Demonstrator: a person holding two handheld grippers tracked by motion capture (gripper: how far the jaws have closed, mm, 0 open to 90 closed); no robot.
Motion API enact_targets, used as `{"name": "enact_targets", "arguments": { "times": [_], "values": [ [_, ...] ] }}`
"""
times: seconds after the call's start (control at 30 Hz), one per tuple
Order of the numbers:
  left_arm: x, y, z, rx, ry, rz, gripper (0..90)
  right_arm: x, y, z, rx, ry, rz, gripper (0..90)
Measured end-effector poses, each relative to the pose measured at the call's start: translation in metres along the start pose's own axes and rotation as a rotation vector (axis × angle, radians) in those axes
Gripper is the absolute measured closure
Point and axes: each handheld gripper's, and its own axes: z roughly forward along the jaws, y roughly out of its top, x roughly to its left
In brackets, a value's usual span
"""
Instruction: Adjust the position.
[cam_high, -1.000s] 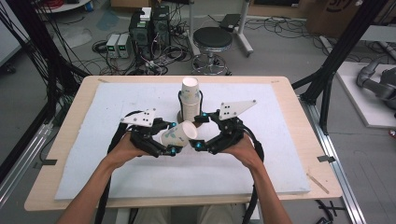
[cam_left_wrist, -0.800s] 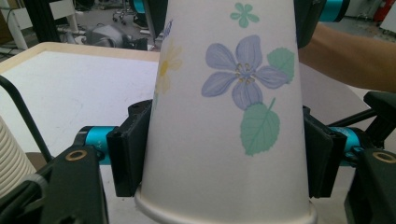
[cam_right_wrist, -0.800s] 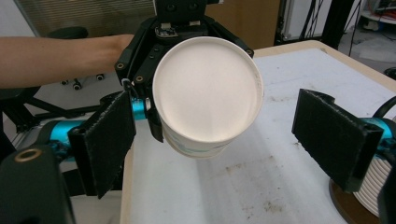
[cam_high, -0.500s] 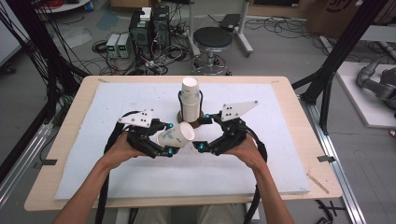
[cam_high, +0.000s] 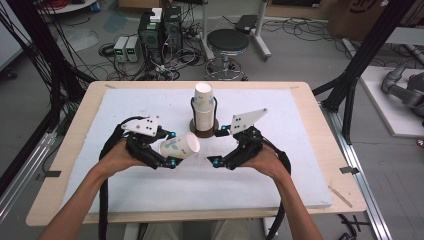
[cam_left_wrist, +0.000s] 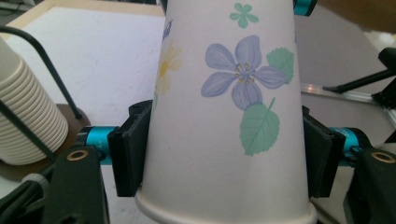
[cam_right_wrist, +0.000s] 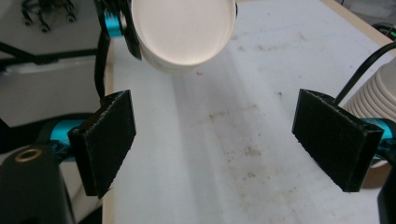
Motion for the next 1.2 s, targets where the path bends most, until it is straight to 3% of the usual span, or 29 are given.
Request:
{"name": "enact_targets", "arguments": {
  "times": [0.33, 0.63, 0.8, 1.0, 1.2],
  "values": [
    [0.002, 0.009, -0.011, 0.161, 0.031, 0.013, 30.4, 0.001, 0.007, -0.001, 0.105, -0.027, -0.037, 13.8],
    [0.0, 0.016, -0.007, 0.28, 0.025, 0.036, 30.4, 0.002, 0.013, 0.003, 0.185, -0.033, -0.067, 13.8],
    [-0.001, 0.018, -0.003, 0.302, 0.026, 0.032, 30.4, 0.003, 0.013, 0.007, 0.225, -0.032, -0.082, 13.9],
    [-0.002, 0.023, 0.002, 0.343, 0.019, 0.057, 30.5, 0.004, 0.013, 0.013, 0.269, -0.032, -0.095, 13.8],
    [-0.003, 0.025, 0.008, 0.378, 0.025, 0.067, 30.6, 0.006, 0.014, 0.018, 0.284, -0.027, -0.101, 13.9]
  ]
}}
